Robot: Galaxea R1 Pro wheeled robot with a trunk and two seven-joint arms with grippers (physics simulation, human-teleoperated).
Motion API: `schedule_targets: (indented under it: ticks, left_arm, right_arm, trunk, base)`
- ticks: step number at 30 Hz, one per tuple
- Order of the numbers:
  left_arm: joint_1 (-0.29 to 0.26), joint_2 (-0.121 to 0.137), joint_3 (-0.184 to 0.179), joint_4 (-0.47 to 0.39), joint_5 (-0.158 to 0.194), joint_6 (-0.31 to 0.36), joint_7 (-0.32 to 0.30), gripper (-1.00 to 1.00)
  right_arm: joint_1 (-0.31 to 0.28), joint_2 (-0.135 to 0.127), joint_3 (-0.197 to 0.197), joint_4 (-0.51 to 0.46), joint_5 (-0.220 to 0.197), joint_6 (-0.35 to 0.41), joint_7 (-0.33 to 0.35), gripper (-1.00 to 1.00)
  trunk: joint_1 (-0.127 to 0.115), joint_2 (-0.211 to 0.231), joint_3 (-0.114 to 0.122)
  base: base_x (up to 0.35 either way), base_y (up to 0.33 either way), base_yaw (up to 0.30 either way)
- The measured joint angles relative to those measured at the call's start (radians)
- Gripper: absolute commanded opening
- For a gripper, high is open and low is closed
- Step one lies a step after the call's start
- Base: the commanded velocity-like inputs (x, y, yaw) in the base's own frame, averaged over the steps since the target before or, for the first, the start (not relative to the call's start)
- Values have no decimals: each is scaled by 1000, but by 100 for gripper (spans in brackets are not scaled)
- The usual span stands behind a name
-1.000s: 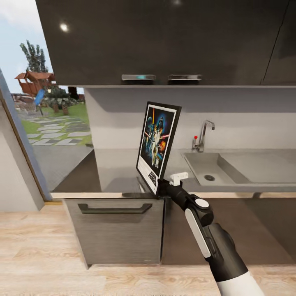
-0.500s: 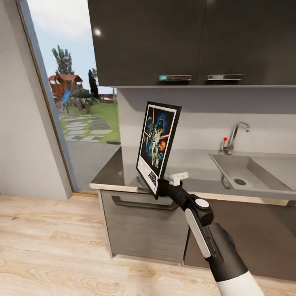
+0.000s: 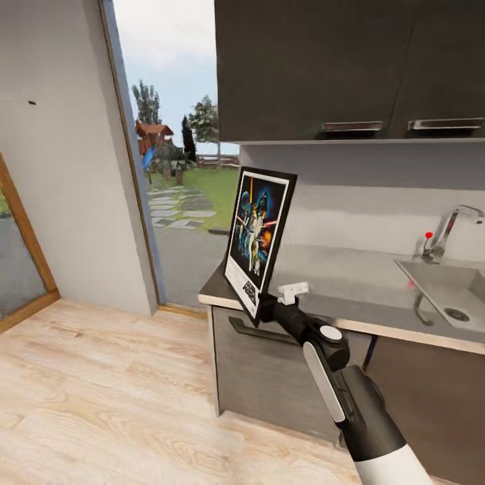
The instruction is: Pick up the poster from the kitchen countertop and hang it on one of the wall nails in the kitchen.
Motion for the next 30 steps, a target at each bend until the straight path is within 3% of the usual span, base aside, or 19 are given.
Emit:
schedule_targets:
  ticks: [18,30]
  left_arm:
    - [0,0,0,0,0,0,0,100]
    - [0,0,1,-2,0,0,0,100]
  right_arm:
    - [0,0,0,0,0,0,0,-100]
    - [0,0,0,5,-1,1,0,-100]
  trunk:
    - [0,0,0]
    - [0,0,0]
  base:
    - [0,290,289]
    - [0,221,52]
